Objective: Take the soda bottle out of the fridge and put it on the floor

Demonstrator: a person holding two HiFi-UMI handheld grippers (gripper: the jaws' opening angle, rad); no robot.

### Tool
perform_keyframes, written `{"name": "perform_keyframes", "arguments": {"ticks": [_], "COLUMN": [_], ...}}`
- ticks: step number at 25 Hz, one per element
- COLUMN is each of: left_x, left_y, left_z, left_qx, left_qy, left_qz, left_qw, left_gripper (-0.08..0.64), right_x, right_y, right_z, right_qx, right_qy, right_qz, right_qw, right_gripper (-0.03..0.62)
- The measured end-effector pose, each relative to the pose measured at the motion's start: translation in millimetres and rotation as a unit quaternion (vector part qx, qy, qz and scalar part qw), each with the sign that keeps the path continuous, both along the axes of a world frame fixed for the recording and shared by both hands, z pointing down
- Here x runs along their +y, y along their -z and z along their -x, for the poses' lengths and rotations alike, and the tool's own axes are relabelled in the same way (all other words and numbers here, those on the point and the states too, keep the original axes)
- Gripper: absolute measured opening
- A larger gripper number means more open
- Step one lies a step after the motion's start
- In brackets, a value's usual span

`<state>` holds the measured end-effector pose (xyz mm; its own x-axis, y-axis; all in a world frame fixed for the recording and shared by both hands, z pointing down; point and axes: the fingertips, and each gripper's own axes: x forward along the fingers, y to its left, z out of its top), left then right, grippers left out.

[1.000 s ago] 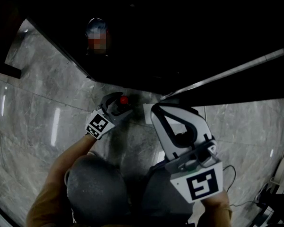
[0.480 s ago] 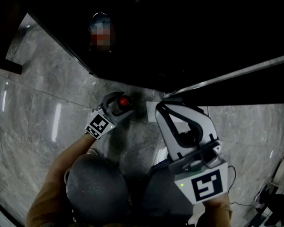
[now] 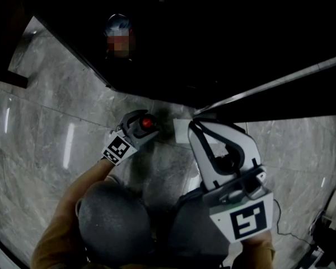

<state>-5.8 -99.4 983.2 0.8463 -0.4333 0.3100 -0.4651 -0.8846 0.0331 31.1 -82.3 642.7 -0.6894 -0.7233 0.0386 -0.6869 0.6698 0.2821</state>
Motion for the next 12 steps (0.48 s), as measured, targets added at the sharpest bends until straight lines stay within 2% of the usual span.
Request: {"name": "perform_keyframes", "arguments": {"ticks": [12], "left_x": [-0.1], "left_y": [-6.3], "left_z": [-1.3], "left_qx": [-0.023], "left_qy": [-0.012], "left_qz": [0.006], "left_qw": [0.9996], "left_gripper": [0.304], "right_x": [3.3], "right_y": [3.0], "right_z": [-2.1], "right_qx": [-0.005], "right_qy": [0.003], "right_qz": [0.002], "right_qw": [1.0], "right_gripper": [0.003]}}
